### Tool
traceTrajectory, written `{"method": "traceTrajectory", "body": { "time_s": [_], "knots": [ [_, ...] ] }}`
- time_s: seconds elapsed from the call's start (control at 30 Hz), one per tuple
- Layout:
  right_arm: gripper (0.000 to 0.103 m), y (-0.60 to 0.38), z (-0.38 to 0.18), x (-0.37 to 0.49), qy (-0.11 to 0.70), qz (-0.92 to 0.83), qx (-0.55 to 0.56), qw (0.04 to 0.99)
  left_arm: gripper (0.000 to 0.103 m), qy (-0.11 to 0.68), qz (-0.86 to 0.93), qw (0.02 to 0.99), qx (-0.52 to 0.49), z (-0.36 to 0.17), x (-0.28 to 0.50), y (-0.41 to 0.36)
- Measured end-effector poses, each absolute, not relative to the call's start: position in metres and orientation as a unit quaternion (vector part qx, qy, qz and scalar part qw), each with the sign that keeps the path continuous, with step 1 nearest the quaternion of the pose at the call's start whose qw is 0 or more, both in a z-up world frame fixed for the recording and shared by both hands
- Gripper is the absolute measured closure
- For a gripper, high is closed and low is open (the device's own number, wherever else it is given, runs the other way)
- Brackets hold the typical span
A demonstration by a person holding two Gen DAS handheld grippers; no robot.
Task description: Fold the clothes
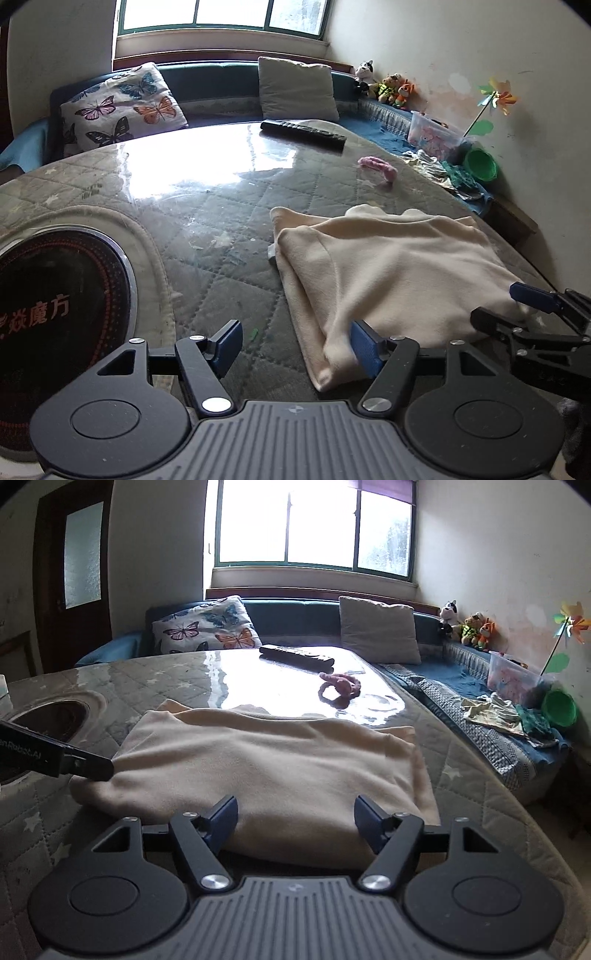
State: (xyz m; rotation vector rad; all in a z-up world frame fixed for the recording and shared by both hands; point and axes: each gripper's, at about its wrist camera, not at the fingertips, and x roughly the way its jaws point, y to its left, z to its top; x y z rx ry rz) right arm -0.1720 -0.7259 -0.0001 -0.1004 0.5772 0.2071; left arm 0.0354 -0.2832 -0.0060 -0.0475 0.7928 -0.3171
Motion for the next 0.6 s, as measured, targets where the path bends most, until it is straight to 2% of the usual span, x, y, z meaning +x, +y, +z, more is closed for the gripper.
{"method": "traceTrajectory", "body": {
  "time_s": [0.17, 0.27, 0.33, 0.43, 0.6],
  "knots": [
    [0.024, -0.729, 0.002, -0.181, 0.285, 0.090, -0.031, 0.954, 0.015, 0.375, -0.166, 0.912, -0.021, -0.001, 0.015, -0.283],
    [0.017, -0.729, 0.003, -0.187, 0.287, 0.089, -0.016, 0.954, 0.006, 0.368, -0.170, 0.914, -0.020, 0.000, 0.003, -0.282],
    [0.011, -0.728, 0.004, -0.191, 0.285, 0.086, -0.013, 0.955, 0.004, 0.364, -0.172, 0.915, -0.019, 0.000, -0.004, -0.280],
    [0.008, -0.726, 0.004, -0.197, 0.286, 0.081, -0.010, 0.955, 0.000, 0.360, -0.174, 0.917, -0.019, 0.000, -0.012, -0.278],
    [0.001, -0.721, 0.004, -0.207, 0.288, 0.077, -0.008, 0.954, 0.000, 0.357, -0.174, 0.918, -0.022, 0.000, -0.024, -0.273]
  ]
}}
